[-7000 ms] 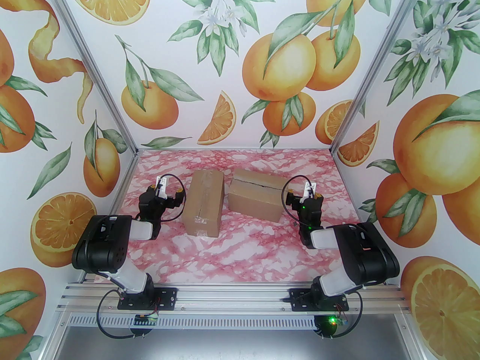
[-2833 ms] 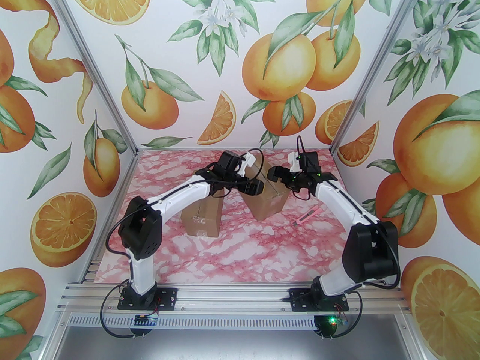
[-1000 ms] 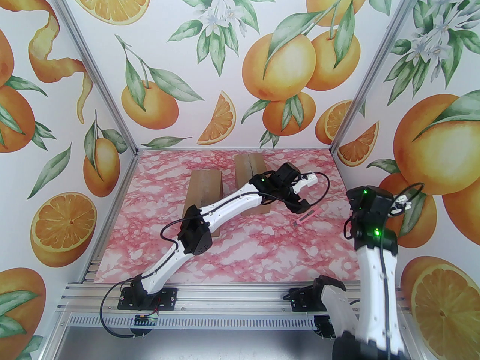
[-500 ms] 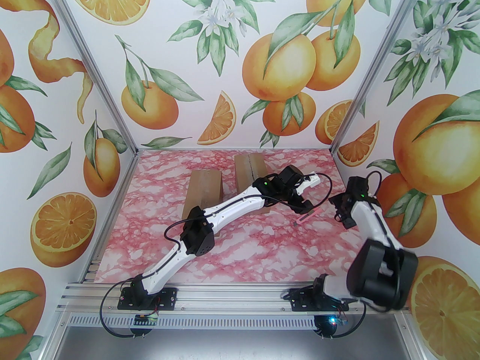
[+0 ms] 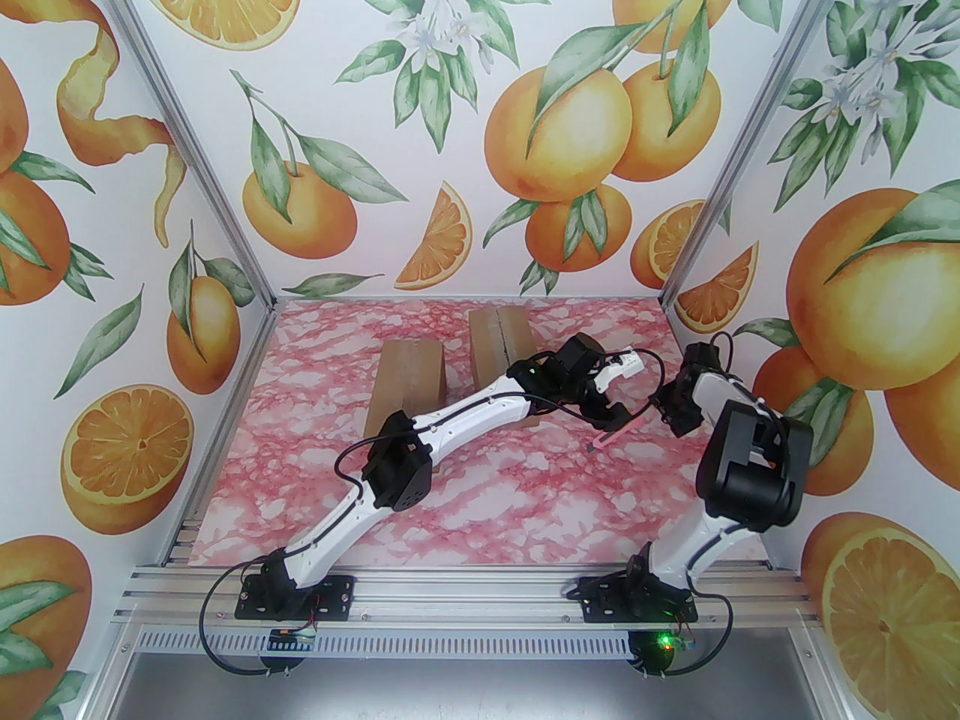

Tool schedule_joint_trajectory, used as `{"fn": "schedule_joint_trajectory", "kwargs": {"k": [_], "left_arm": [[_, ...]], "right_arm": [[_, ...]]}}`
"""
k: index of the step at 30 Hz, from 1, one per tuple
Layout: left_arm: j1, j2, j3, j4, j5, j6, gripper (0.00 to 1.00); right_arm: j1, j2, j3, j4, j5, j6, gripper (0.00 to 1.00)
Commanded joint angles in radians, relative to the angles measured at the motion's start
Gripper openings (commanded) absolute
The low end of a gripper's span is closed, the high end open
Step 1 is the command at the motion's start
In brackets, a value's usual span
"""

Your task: Unpack the express box

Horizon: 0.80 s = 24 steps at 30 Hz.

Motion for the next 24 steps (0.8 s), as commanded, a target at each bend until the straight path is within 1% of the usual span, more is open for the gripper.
{"fn": "schedule_joint_trajectory", "kwargs": {"k": [1, 3, 8, 11, 17, 21, 24], "left_arm": [[0.005, 0.026, -0.021, 0.036, -0.006, -0.002, 0.85], [0.008, 0.026, -0.030, 0.037, -0.025, -0.004, 0.84], [0.027, 0.015, -0.035, 0.016, -0.037, -0.008, 0.83], [0.039, -0.008, -0.057, 0.022, -0.045, -0.002, 0.83], [0.070, -0.061, -0.099, 0.051, -0.036, -0.006, 0.83], [0.081, -0.089, -0.117, 0.067, -0.030, 0.005, 0.83], [0.091, -0.111, -0.148, 0.097, -0.013, -0.017, 0.82]], "right_arm": [[0.031, 0.017, 0.013, 0.050, -0.053, 0.000, 0.58], [0.044, 0.015, 0.001, 0.064, -0.068, 0.012, 0.59], [0.065, -0.043, -0.061, 0.078, -0.033, 0.037, 0.63], [0.069, -0.088, -0.107, 0.100, -0.062, 0.061, 0.64], [0.110, -0.134, -0.158, 0.111, -0.110, 0.107, 0.65], [0.137, -0.166, -0.178, 0.096, -0.111, 0.130, 0.65], [0.147, -0.179, -0.192, 0.088, -0.107, 0.145, 0.65]]}}
